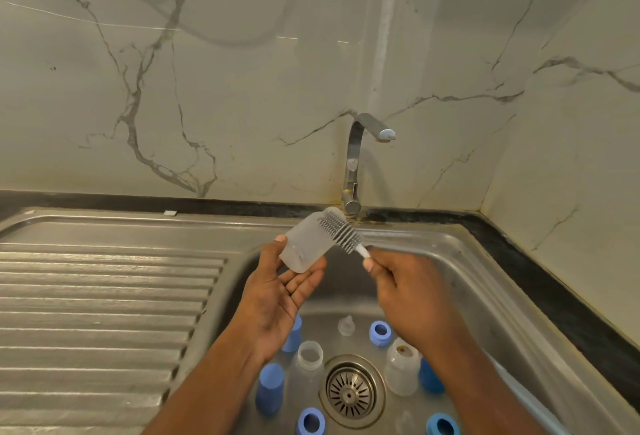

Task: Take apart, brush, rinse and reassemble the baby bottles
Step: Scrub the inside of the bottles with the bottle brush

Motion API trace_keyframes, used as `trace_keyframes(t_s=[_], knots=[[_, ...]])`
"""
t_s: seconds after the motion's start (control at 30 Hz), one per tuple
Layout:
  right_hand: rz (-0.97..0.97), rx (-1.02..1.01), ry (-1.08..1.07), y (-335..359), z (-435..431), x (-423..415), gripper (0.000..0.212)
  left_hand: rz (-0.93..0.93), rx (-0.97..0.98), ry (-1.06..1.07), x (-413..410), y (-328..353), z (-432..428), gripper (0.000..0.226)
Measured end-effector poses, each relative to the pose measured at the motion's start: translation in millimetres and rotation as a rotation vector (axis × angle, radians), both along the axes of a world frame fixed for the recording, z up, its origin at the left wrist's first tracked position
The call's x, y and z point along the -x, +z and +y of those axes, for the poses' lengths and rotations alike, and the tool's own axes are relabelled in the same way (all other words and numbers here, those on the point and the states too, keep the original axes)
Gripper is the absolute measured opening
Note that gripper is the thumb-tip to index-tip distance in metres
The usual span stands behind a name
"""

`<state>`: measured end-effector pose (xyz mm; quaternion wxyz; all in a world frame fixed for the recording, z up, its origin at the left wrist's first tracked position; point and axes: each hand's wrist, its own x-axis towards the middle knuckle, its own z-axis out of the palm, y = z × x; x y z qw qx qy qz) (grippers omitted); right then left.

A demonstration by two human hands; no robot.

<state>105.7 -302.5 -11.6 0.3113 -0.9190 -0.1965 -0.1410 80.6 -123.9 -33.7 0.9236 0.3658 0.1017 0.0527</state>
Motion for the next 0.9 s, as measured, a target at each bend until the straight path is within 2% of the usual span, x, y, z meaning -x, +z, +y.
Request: trace_keyframes(t_s=[0.1, 0.2, 0.27, 0.37, 0.53, 0.7, 0.9], knots=[[0.023, -0.031, 0.079, -3.4, 7.8, 4.6, 0.019, 0.005, 0.012, -0.010, 0.6, -1.5, -0.7, 0.044], [0.006, 0.046, 0.160, -3.1, 15.6, 9.9, 0.019, -0.014, 0.051, 0.011, -0.3, -0.9, 3.0, 0.042], [-0.005, 0.018, 0.072, -0.7, 11.3, 3.7, 0.019, -0.010, 0.045, -0.012, -0.1, -0.7, 4.0, 0.038], [-0.002, -0.001, -0.051, -1.4, 1.8, -3.2, 0.033, 0.033, -0.002, -0.041, -0.5, -2.6, -2.2, 0.036], [0.094, 0.033, 0.203, -3.0, 18.1, 14.9, 0.017, 0.011, 0.027, 0.005, -2.6, -4.2, 2.4, 0.046], [0.029, 0.009, -0.032, -0.6, -0.4, -5.0, 0.019, 0.016, 0.004, 0.005, -3.0, -1.4, 2.3, 0.049], [-0.007, 0.025, -0.030, 0.8, -3.2, -2.6, 0.023, -0.004, -0.050, -0.019, -1.9, -0.6, 3.1, 0.052]])
